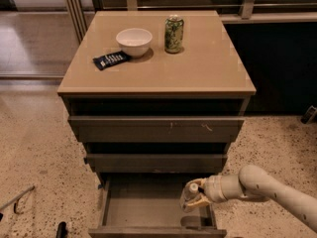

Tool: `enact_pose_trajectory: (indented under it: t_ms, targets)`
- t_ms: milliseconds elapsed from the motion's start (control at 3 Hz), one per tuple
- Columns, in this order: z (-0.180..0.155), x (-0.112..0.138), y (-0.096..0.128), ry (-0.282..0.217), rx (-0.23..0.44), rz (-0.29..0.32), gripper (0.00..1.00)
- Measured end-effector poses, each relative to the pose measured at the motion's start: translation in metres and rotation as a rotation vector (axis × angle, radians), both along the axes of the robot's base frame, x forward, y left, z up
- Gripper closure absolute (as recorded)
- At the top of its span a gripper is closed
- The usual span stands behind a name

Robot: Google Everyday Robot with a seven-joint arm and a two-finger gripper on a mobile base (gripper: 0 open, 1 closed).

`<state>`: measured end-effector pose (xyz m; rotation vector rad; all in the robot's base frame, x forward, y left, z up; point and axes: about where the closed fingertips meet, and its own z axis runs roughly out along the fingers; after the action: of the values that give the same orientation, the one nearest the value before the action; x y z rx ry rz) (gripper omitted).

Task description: Place blue plastic bottle into bottom drawer

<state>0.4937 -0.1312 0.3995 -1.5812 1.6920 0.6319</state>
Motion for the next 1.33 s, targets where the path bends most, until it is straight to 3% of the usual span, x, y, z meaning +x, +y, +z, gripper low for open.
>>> enact_pose_trajectory:
  t_ms: [333,1000,1333]
  targets:
    - [-0.06,0.015,0.009,-0.004,0.037,0.006,1.0]
    - [-0.13,0.036,0.015,0.02,0.054,0.024,1.0]
    - [-0.147,0.041,0.016,0.026,0.045,0.031,1.0]
